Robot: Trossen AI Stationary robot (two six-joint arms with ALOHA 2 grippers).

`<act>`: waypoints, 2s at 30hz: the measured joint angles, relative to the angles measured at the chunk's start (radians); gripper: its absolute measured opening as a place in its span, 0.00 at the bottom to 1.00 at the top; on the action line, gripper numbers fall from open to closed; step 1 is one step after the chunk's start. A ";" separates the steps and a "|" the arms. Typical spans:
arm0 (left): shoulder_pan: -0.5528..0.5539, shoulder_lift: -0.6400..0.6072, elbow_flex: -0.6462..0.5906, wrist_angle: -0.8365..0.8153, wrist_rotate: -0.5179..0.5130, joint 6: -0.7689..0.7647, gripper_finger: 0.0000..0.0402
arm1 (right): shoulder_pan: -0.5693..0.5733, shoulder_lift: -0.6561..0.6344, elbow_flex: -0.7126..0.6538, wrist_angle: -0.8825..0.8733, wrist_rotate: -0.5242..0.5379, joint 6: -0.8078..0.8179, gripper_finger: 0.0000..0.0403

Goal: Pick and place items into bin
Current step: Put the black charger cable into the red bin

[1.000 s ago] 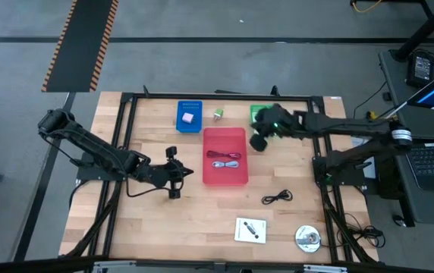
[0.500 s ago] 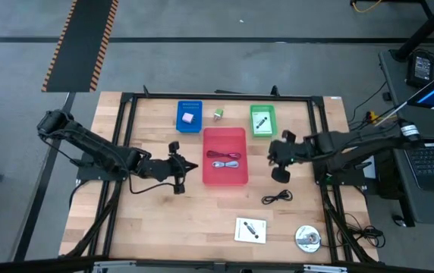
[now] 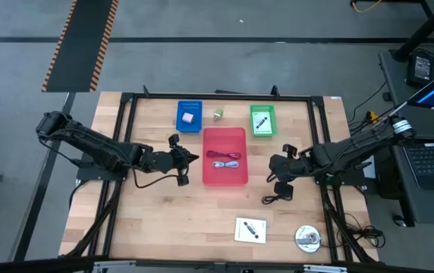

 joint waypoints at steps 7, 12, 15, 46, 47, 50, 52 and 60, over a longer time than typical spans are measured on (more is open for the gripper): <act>0.028 0.000 0.000 -0.002 0.000 0.000 0.00 | 0.092 0.078 0.024 -0.060 -0.057 0.117 0.00; 0.039 0.000 0.000 -0.002 0.001 -0.002 0.00 | 0.197 0.154 0.083 -0.140 -0.059 0.193 0.00; 0.044 0.000 0.000 -0.002 0.001 -0.003 0.00 | 0.252 0.177 0.089 -0.150 -0.059 0.248 0.00; 0.046 0.000 0.000 0.001 0.001 -0.019 0.00 | 0.325 0.237 0.048 -0.051 -0.003 0.344 0.31; 0.046 0.000 0.000 0.001 0.002 -0.019 0.00 | 0.325 0.237 0.048 -0.050 -0.003 0.345 0.33; 0.046 0.000 0.000 0.001 0.011 -0.019 0.00 | 0.325 0.237 0.048 -0.049 -0.002 0.353 0.39; 0.046 0.000 0.000 0.001 0.014 -0.019 0.00 | 0.325 0.239 0.047 -0.044 0.004 0.354 0.42; 0.045 0.000 0.000 -0.020 0.014 -0.029 0.00 | 0.326 0.299 -0.060 0.136 0.015 0.341 0.46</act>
